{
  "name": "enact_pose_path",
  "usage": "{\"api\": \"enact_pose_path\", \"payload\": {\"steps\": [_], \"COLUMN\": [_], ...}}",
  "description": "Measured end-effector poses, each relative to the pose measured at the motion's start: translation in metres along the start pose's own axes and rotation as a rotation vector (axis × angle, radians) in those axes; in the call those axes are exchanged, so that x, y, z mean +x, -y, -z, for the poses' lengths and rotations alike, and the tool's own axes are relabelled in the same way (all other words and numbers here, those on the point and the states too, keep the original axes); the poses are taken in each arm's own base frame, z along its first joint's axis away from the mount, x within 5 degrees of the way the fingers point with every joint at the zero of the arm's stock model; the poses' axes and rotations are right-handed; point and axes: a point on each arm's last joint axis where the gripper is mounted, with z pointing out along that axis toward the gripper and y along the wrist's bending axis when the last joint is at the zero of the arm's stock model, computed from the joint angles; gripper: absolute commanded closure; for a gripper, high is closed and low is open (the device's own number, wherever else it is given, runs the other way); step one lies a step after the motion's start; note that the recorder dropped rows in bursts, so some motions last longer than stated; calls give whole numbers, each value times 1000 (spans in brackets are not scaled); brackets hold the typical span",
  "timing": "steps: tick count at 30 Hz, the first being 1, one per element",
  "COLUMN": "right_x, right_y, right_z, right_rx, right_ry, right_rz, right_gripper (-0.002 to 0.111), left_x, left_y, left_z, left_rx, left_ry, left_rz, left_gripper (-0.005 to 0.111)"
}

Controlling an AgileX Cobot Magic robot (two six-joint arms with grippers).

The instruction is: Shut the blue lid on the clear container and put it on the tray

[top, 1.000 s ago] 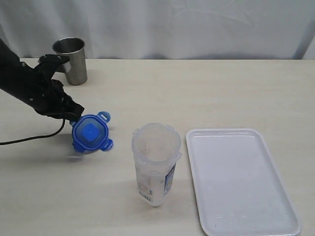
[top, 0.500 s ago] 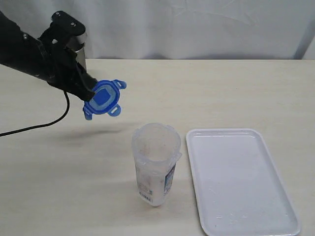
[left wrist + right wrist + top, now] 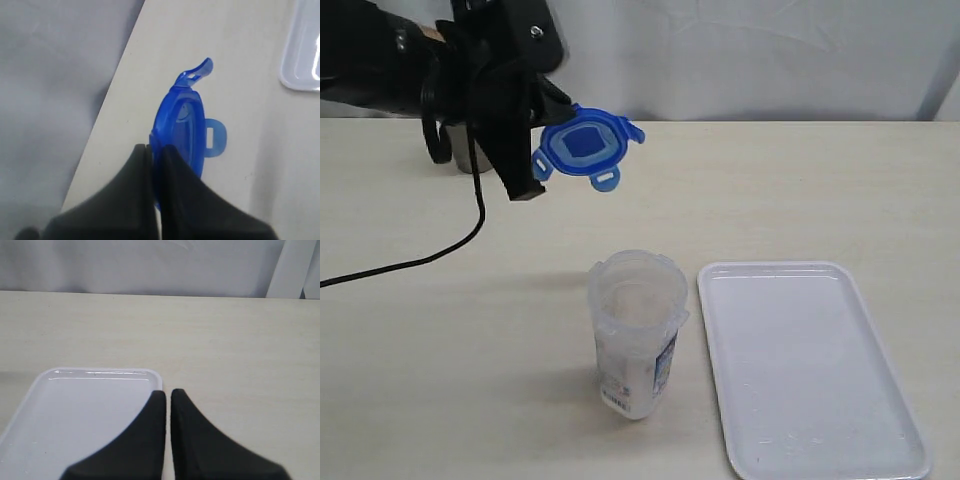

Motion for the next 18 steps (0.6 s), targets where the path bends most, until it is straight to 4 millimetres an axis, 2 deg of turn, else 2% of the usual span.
{"api": "enact_pose_path", "payload": {"steps": [8, 18], "right_x": [0, 0], "right_y": [0, 0], "right_z": [0, 0], "right_rx": [0, 0], "right_ry": [0, 0], "right_rz": [0, 0], "right_gripper": [104, 104], "left_x": [-25, -54], "left_y": [21, 43], "left_z": [-2, 23], "left_rx": [40, 92], "left_ry": [56, 126], "left_rz": [-178, -330], "left_gripper": [107, 107]}}
